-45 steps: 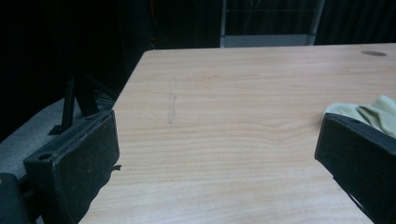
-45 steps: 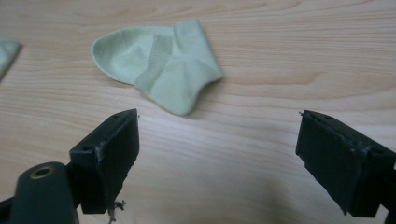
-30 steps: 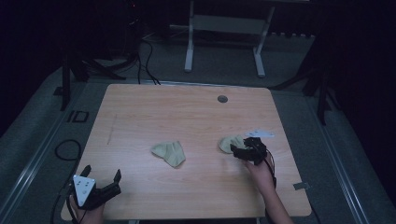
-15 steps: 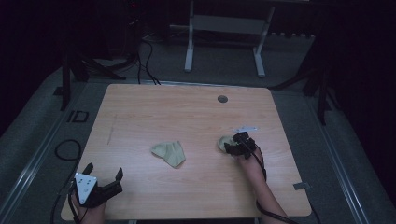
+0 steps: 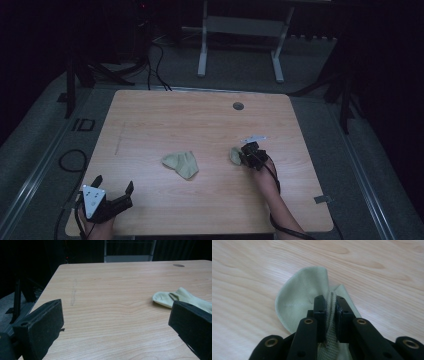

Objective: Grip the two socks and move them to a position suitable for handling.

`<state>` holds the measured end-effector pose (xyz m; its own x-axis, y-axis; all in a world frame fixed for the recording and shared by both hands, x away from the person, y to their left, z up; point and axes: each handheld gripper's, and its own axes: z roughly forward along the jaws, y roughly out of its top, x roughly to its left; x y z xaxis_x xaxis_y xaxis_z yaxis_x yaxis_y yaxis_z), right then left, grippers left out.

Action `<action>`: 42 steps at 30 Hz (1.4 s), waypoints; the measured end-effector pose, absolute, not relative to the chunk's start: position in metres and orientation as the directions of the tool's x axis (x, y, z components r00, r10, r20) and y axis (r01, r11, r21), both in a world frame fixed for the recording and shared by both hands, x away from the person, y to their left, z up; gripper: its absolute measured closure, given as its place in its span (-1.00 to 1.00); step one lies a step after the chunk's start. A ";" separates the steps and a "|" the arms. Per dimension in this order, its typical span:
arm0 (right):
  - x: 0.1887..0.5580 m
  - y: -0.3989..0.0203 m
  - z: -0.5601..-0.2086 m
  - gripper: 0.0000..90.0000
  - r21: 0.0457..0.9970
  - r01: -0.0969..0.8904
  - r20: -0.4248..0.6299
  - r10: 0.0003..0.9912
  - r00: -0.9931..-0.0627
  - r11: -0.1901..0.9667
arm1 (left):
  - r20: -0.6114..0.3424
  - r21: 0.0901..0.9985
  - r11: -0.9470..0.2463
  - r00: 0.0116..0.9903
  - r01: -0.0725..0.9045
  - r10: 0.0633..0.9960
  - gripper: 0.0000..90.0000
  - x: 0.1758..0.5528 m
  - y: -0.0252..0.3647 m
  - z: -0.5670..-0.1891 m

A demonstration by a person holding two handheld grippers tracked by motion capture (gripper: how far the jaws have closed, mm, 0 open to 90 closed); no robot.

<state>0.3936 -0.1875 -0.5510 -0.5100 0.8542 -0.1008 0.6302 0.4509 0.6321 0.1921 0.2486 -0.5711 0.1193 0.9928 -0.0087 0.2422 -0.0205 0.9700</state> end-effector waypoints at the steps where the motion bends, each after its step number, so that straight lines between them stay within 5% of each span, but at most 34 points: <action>1: 0.392 -0.187 -0.550 0.81 0.635 0.629 -0.090 0.852 -0.516 0.448 | -0.006 0.970 -0.023 0.122 0.241 0.993 -1.00 0.192 0.248 -0.571; 21: 0.275 -0.149 -0.510 0.81 0.720 0.546 0.018 0.774 -0.633 0.429 | -0.008 0.974 -0.023 0.135 0.224 0.991 -0.95 0.193 0.236 -0.570; 34: 0.237 -0.142 -0.547 0.80 0.690 0.571 -0.076 0.829 -0.554 0.446 | 0.022 0.947 -0.136 0.363 0.291 0.932 -0.95 0.189 0.197 -0.563; 42: 0.236 -0.132 -0.564 0.11 0.670 0.584 -0.048 0.812 -0.582 0.458 | 0.060 0.925 -0.226 0.469 0.306 0.881 -0.91 0.186 0.161 -0.563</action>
